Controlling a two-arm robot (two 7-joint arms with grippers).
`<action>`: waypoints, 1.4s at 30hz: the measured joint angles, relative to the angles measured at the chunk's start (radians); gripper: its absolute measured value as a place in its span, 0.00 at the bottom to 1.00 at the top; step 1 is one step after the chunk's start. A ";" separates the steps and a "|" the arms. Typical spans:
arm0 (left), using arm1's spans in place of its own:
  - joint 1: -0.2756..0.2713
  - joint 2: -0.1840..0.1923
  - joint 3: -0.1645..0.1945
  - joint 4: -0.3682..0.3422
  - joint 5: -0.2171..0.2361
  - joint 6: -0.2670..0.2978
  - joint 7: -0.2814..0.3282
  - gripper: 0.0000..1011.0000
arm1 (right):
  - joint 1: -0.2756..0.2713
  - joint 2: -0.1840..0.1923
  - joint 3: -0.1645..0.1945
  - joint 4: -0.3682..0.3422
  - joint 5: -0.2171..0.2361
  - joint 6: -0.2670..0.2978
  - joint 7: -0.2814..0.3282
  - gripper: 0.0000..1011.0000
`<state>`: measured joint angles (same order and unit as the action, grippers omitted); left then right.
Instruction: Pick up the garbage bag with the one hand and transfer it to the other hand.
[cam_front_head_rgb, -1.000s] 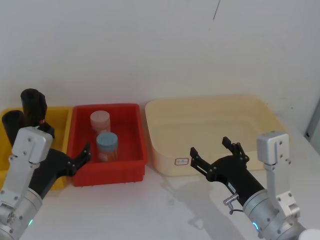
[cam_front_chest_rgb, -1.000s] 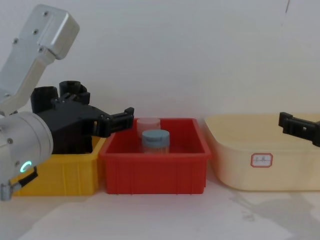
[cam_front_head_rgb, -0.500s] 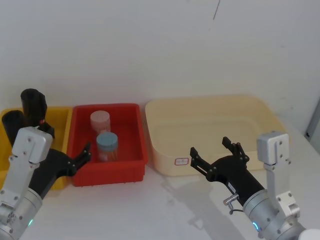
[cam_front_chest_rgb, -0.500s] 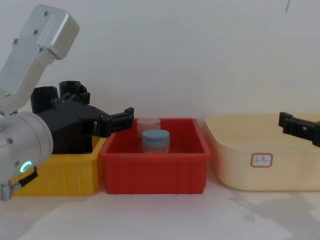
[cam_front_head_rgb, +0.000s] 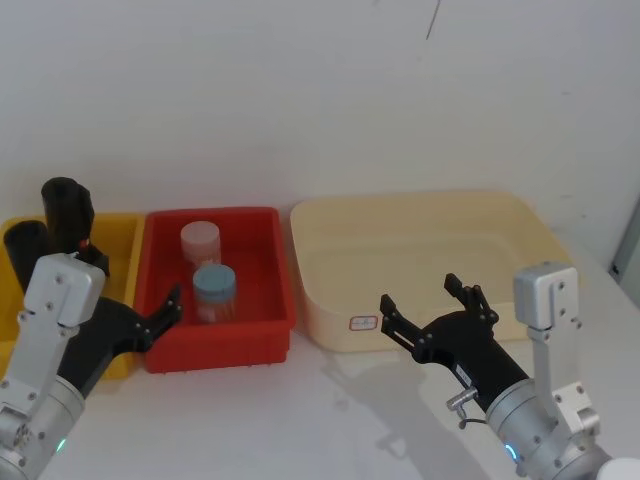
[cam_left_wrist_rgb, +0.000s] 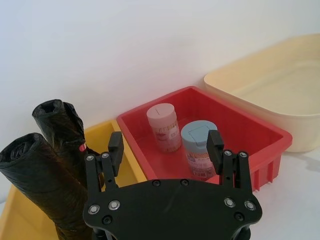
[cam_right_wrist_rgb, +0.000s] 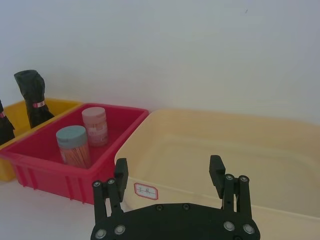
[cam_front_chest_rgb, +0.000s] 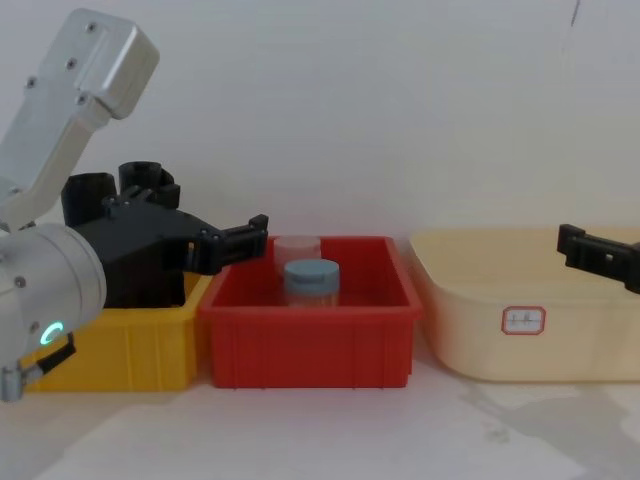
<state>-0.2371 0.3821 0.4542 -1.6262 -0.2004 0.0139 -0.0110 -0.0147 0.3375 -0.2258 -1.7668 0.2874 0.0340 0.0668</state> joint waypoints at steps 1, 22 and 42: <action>0.000 0.000 0.000 0.000 0.000 0.000 0.000 0.99 | 0.000 0.000 0.000 0.000 0.000 0.000 0.000 0.99; 0.000 0.000 0.000 0.000 0.000 0.000 0.000 0.99 | 0.000 0.000 0.000 0.000 0.000 0.000 0.000 0.99; 0.002 0.001 -0.002 -0.002 -0.001 0.000 -0.004 0.99 | 0.000 0.000 0.000 0.000 0.000 0.000 0.000 0.99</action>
<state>-0.2347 0.3831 0.4527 -1.6280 -0.2011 0.0140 -0.0147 -0.0147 0.3375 -0.2258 -1.7668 0.2874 0.0340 0.0668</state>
